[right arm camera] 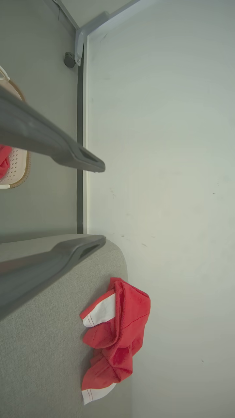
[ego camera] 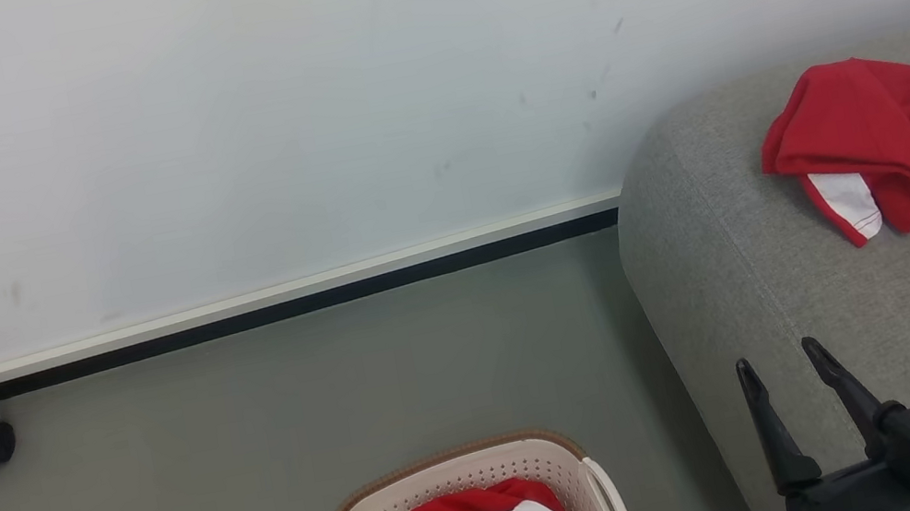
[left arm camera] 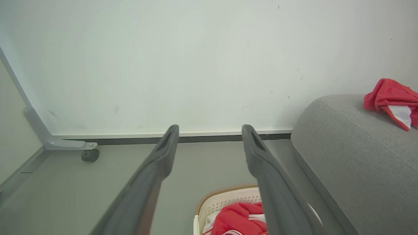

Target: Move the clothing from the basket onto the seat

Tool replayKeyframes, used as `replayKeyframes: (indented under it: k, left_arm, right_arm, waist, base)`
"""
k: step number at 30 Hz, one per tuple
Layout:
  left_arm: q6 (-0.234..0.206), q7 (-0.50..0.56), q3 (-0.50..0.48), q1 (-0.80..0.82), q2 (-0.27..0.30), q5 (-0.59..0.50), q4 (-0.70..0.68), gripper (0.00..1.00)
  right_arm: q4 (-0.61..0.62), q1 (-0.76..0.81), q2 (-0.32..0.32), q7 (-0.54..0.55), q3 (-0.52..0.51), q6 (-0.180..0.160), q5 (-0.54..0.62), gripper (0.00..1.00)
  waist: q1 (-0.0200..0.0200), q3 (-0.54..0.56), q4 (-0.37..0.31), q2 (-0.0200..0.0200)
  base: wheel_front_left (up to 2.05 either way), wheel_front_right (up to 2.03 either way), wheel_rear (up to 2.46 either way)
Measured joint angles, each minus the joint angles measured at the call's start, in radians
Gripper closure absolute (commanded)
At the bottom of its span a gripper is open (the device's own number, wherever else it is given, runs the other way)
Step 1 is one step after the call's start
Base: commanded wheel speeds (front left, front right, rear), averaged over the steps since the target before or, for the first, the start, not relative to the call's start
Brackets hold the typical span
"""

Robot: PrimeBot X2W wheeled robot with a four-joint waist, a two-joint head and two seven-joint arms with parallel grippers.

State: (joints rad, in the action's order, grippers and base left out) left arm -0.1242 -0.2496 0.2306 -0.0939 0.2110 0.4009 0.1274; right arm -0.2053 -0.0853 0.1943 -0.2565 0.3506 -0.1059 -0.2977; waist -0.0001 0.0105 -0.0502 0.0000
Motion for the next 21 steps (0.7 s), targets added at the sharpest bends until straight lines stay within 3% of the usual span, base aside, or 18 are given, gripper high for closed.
replayKeyframes:
  k: [21]
  left_arm:
    - [0.000, 0.000, -0.032, -0.035, -0.026, -0.055, -0.059, 0.00]
  right_arm:
    - [0.095, 0.063, 0.000, 0.000, -0.062, -0.010, 0.026, 0.00]
  waist:
    - [0.0001, -0.002, -0.015, 0.0000]
  base:
    - [0.00, 0.00, 0.00]
